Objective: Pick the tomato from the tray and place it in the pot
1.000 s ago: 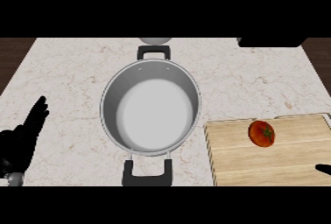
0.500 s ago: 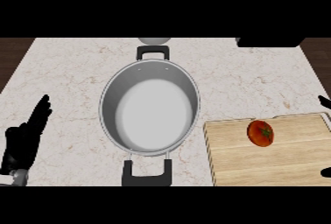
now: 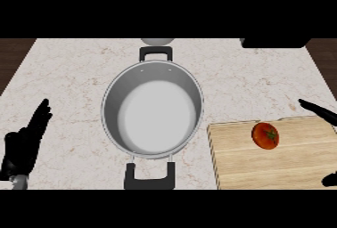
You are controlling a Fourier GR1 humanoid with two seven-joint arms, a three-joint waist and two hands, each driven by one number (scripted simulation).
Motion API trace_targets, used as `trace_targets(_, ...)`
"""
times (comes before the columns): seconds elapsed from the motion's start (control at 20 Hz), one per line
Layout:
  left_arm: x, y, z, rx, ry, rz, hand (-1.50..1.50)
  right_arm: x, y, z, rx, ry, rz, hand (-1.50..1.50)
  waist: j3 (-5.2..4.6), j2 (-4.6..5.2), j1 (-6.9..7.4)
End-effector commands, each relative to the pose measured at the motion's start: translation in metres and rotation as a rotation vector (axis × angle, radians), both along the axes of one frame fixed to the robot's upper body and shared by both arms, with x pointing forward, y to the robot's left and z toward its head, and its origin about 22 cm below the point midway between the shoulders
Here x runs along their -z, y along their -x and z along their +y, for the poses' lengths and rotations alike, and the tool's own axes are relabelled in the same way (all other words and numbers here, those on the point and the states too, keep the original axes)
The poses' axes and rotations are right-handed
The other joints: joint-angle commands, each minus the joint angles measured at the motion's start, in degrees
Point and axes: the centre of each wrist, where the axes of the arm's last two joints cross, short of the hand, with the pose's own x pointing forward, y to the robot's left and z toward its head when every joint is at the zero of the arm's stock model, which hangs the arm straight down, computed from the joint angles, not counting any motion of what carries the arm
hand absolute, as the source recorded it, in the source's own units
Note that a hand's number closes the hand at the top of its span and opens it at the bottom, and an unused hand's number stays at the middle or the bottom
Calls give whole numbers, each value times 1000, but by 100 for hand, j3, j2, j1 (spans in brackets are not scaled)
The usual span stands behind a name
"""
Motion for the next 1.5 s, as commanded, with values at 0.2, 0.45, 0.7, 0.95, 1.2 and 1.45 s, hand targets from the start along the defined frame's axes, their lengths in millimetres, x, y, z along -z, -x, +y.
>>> trace_targets(0.2, -5, 20, 0, 11, 3, -4, 0, 18, -6, 33, 39, 92, 23, -150, 6, 2, 39)
trace_targets(0.45, -12, 1, -1, -11, -7, -3, 0, 16, -3, 47, 13, 146, 54, -150, 5, 2, 4)
trace_targets(0.7, -6, 17, 25, 17, 15, -4, 0, 20, -23, 58, 28, 162, 80, -150, 5, 5, 38)
trace_targets(0.95, -5, -2, 6, -1, -10, -3, 0, 31, -24, 66, 39, 187, 82, -150, 4, 6, 4)
trace_targets(1.2, 14, 10, -8, 1, 13, 13, 0, 44, -34, 81, 59, 172, 90, -150, 4, 7, 19)
trace_targets(1.45, -6, -5, 0, 11, 6, 19, 0, 48, -44, 83, 46, 190, 79, -150, 5, 7, 18)
